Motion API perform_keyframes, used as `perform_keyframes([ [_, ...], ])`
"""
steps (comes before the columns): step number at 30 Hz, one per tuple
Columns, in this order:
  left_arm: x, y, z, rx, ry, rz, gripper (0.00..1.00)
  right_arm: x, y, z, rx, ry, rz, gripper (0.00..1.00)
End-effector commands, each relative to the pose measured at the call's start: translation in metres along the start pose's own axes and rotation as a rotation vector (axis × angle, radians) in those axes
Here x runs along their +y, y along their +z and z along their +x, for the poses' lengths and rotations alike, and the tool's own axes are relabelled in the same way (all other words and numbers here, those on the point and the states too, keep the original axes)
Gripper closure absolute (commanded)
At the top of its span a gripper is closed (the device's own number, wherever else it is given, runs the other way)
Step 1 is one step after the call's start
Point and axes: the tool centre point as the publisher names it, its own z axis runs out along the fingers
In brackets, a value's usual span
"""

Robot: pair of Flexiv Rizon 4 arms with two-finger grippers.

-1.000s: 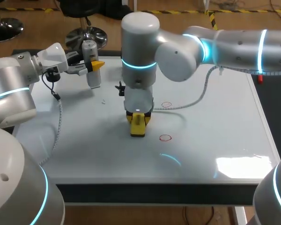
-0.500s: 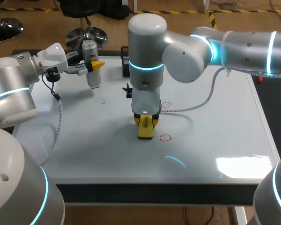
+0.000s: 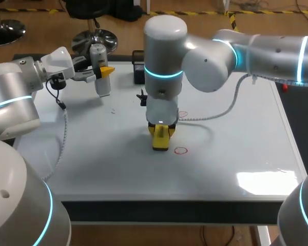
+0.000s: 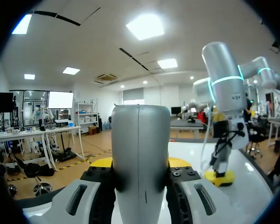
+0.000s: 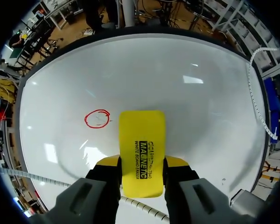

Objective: Pick up the inspection probe, press it on each red-marked spot on the whiteboard one by one, put down the probe, pick up the eraser, and wipe off all the red marks.

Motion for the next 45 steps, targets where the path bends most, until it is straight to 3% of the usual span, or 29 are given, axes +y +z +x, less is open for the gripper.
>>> perform_keyframes([
  [1,-0.001,0.000,-0.001,0.001,0.000,0.001,1.00,-0.003,-0.039,0.004,-0.014,-0.006,0.018,1.00],
  [8,-0.001,0.000,-0.001,0.001,0.000,0.001,1.00,-0.025,-0.073,-0.003,-0.023,-0.026,0.066,1.00],
  [19,-0.001,0.000,-0.001,0.001,0.000,0.001,1.00,-0.060,-0.079,0.006,-0.009,0.004,0.078,1.00],
  [25,-0.001,0.000,-0.001,0.001,0.000,0.001,1.00,-0.092,-0.095,0.031,-0.009,0.054,0.097,1.00],
  [36,-0.001,0.000,-0.001,0.001,0.000,0.001,1.00,-0.158,-0.120,0.107,0.039,0.192,0.120,1.00],
  [45,-0.001,0.000,-0.001,0.001,0.000,0.001,1.00,-0.184,-0.128,0.147,0.015,0.270,0.128,1.00],
])
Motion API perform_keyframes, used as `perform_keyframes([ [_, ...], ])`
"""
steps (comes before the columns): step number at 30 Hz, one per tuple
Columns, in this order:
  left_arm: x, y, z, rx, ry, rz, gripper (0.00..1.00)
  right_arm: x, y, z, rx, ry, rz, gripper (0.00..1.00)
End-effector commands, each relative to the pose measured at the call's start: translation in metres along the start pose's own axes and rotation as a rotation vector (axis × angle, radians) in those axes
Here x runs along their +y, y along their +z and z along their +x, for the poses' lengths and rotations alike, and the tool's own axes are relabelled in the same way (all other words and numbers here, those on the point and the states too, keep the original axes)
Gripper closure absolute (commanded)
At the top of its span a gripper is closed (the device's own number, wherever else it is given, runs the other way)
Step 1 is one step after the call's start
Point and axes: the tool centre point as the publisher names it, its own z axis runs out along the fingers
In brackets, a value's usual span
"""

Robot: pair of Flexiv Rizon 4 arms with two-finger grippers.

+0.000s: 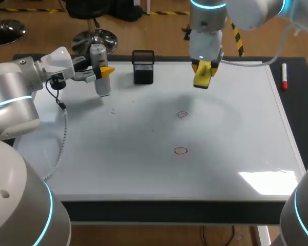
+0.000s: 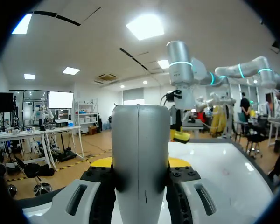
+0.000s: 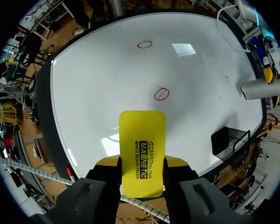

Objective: Pick up the inspection probe, press it on each red-marked spot on the whiteboard one by one, put down the probe, pick up the eraser, and wipe off all the red marks.

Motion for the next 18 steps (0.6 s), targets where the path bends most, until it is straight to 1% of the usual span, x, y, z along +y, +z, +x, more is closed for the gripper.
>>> perform_keyframes([
  [1,-0.001,0.000,-0.001,0.001,0.000,0.001,1.00,-0.013,0.000,0.020,-0.029,0.033,-0.009,1.00],
  [10,-0.001,0.000,-0.001,0.001,0.000,0.001,1.00,-0.039,0.010,0.043,-0.035,0.101,-0.013,1.00],
  [12,-0.001,0.000,-0.001,0.001,0.000,0.001,1.00,-0.046,0.013,0.045,-0.040,0.112,-0.015,1.00],
  [18,-0.001,0.000,-0.001,0.001,0.000,0.001,1.00,-0.063,0.022,0.046,-0.020,0.120,-0.022,1.00],
])
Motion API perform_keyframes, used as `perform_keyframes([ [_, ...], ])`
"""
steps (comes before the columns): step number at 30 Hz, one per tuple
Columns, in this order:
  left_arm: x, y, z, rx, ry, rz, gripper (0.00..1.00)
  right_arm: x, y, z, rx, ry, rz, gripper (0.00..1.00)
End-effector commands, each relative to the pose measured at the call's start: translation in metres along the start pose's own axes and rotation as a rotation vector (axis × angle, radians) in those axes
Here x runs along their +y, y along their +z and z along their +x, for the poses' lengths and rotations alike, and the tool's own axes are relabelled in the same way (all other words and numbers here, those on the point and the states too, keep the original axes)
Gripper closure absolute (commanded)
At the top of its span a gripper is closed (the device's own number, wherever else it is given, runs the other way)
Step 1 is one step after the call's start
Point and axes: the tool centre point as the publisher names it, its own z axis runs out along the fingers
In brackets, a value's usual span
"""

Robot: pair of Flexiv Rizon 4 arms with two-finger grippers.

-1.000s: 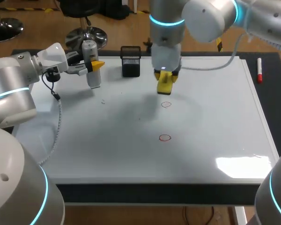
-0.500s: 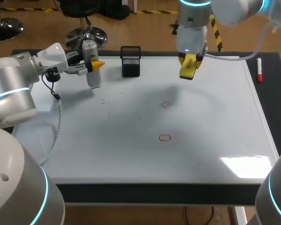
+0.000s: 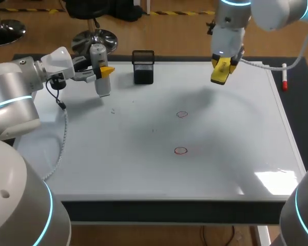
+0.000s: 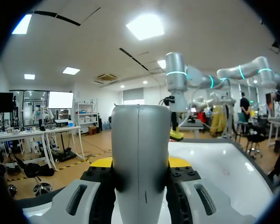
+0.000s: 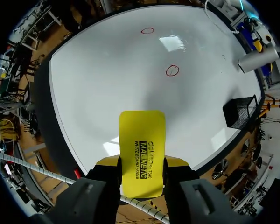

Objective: Pick up the inspection probe, press it on each red-marked spot on the whiteboard one by one, put down the probe, pick up the eraser, and wipe off all the red marks.

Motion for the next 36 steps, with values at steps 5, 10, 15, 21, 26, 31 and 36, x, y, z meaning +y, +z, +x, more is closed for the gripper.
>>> perform_keyframes([
  [5,-0.001,0.000,-0.001,0.001,0.000,0.001,1.00,-0.030,0.009,-0.006,0.021,0.009,-0.020,1.00],
  [10,-0.001,0.000,-0.001,0.001,0.000,0.001,1.00,-0.039,0.009,-0.007,0.021,0.016,-0.021,1.00],
  [15,-0.001,0.000,-0.001,0.001,0.000,0.001,1.00,-0.042,0.011,-0.007,0.023,0.018,-0.025,1.00],
  [21,-0.001,0.000,-0.001,0.001,0.000,0.001,1.00,-0.045,0.014,-0.009,0.025,0.018,-0.030,1.00],
  [26,-0.001,0.000,-0.001,0.001,0.000,0.001,1.00,-0.049,0.018,-0.009,0.025,0.030,-0.037,1.00],
  [31,-0.001,0.000,-0.001,0.001,0.000,0.001,1.00,-0.053,0.021,-0.010,0.030,0.038,-0.041,1.00],
  [36,-0.001,0.000,-0.001,0.001,0.000,0.001,1.00,-0.058,0.021,-0.011,0.042,0.038,-0.040,1.00],
])
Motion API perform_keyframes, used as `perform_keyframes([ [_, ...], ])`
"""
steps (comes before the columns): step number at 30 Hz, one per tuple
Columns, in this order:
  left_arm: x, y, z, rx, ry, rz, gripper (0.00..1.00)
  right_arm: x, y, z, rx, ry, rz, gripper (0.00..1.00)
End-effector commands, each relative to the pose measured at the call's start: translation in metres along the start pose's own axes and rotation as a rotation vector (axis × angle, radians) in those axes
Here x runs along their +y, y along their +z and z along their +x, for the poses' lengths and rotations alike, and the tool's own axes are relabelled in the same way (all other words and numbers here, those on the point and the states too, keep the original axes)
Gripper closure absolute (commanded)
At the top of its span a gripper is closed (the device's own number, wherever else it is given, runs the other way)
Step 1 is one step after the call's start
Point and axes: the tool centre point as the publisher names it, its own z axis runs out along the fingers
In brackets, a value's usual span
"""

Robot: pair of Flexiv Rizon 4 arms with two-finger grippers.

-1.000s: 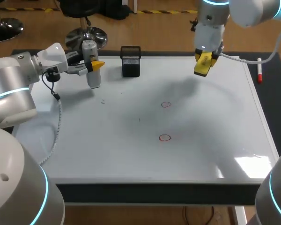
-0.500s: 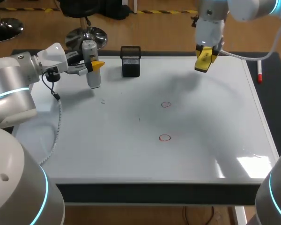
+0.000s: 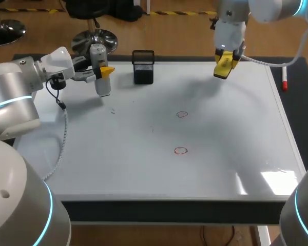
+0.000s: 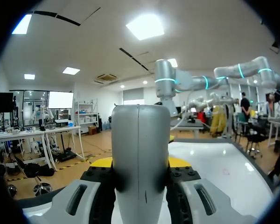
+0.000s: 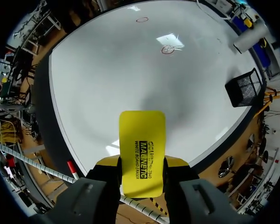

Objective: Pick up the inspection probe, press it on each red-marked spot on the whiteboard one by one, put down the probe, pick up the eraser, and wipe off all the red marks.

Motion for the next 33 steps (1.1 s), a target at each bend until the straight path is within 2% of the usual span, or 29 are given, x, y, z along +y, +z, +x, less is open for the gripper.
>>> perform_keyframes([
  [1,-0.001,0.000,-0.001,0.001,0.000,0.001,1.00,-0.006,-0.002,-0.006,0.015,-0.004,-0.005,1.00],
  [5,-0.001,0.000,-0.001,0.001,0.000,0.001,1.00,-0.005,-0.009,-0.009,0.007,-0.012,0.008,1.00],
  [25,-0.001,0.000,-0.001,0.001,0.000,0.001,1.00,-0.005,-0.009,-0.009,0.007,-0.012,0.008,1.00],
  [28,-0.004,0.000,0.004,0.022,0.002,0.012,1.00,-0.005,-0.009,-0.009,0.007,-0.012,0.008,1.00],
  [33,-0.018,0.019,0.019,0.103,0.017,0.029,1.00,-0.005,-0.009,-0.009,0.007,-0.012,0.008,1.00],
])
